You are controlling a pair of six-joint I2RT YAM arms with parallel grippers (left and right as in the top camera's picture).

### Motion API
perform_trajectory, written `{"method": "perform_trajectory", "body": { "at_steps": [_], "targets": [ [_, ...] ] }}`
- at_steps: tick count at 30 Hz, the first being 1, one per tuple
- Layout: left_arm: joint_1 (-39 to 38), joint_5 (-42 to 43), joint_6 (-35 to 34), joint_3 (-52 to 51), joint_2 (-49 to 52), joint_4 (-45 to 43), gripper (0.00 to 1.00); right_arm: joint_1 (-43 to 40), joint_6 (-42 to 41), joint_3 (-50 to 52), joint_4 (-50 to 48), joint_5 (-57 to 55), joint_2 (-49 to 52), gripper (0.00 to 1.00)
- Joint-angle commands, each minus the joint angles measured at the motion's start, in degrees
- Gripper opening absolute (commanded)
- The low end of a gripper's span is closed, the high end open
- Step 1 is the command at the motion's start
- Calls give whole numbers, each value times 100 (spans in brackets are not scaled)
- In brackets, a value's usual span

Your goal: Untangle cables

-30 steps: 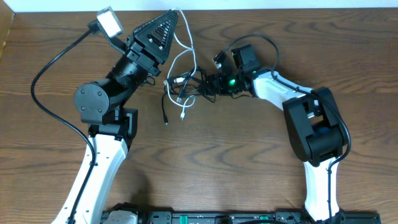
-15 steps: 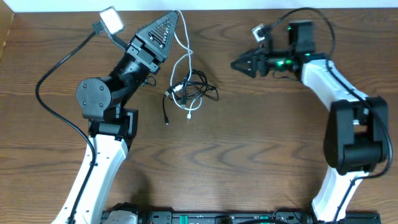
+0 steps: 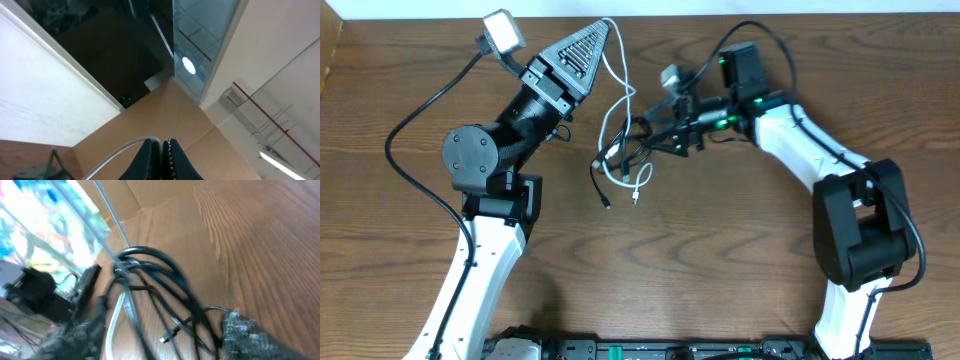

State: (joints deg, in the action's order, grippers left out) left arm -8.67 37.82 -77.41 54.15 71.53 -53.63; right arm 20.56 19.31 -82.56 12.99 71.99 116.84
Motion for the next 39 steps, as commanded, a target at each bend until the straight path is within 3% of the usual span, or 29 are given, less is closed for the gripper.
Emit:
{"method": "perform_trajectory", "body": {
  "at_steps": [1, 9, 11, 12, 13, 16, 19, 25, 36, 39],
  "targets": [
    [24, 146, -232, 192, -83, -68, 7, 144, 199, -15, -2, -741, 50, 60],
    [24, 181, -367, 192, -83, -70, 8, 592, 199, -15, -140, -1869, 50, 48],
    [24, 179, -417, 192, -83, -76, 7, 680, 197, -15, -166, -2109, 50, 37],
    [24, 181, -417, 192, -83, -92, 8, 702, 186, -15, -170, -2323, 50, 22],
    [24, 181, -433, 192, -83, -92, 8, 723, 28, -15, -188, -2614, 50, 16],
    [24, 109, -437, 192, -83, -203, 7, 708, -1117, -15, -323, -3792, 50, 1],
    [61, -142, -435, 201, -83, -407, 7, 560, -2210, -15, -354, -4671, 50, 1],
    [544, -428, -435, 411, -92, -459, 7, 188, -3309, 98, -24, -5263, 50, 1],
    [1150, -426, -433, 619, -92, -273, 7, -341, -3504, 275, 422, -5449, 50, 1],
    [1150, -146, -376, 619, -92, 116, 7, -369, -3320, 275, 487, -5390, 50, 9]
  ]
}}
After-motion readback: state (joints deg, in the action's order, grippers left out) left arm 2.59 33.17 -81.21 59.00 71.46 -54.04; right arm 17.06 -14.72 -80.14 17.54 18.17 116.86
